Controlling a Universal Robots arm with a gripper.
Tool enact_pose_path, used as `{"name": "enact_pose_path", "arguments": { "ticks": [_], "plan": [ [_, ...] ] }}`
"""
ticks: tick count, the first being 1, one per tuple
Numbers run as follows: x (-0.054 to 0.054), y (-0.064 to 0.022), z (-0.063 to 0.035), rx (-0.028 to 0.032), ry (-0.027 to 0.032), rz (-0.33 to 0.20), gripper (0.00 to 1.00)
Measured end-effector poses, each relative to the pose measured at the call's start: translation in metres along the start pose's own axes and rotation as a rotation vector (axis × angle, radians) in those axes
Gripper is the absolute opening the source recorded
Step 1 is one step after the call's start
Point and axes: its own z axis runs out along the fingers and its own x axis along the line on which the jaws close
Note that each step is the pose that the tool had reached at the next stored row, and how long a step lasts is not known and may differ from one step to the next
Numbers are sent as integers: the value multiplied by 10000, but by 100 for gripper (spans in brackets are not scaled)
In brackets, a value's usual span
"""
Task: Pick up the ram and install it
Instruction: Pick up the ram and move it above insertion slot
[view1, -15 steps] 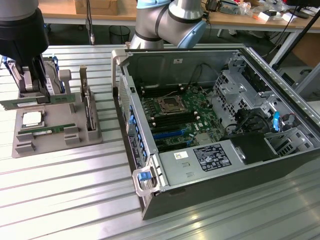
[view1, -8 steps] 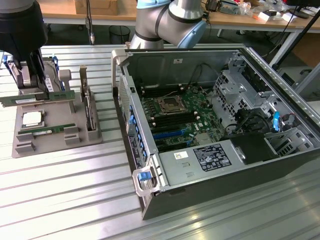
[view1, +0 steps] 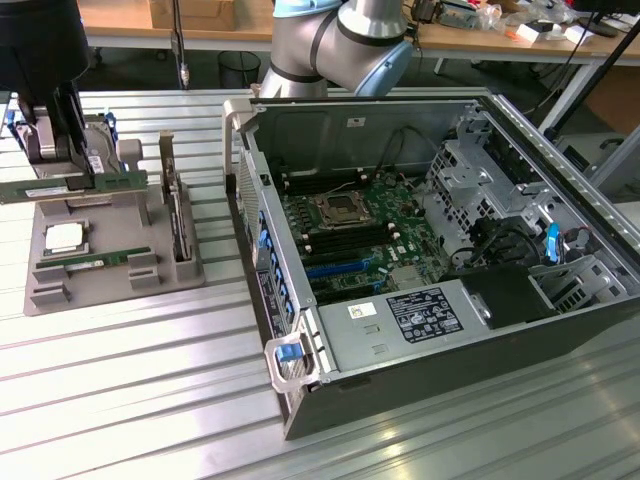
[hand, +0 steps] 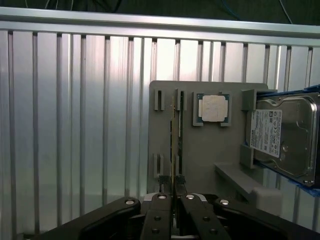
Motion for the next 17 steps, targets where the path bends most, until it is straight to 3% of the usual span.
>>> {"name": "enact_pose_path", "arguments": {
  "ticks": [17],
  "plan": [
    [-9, 0, -226, 2, -48, -1, 13]
  ]
}}
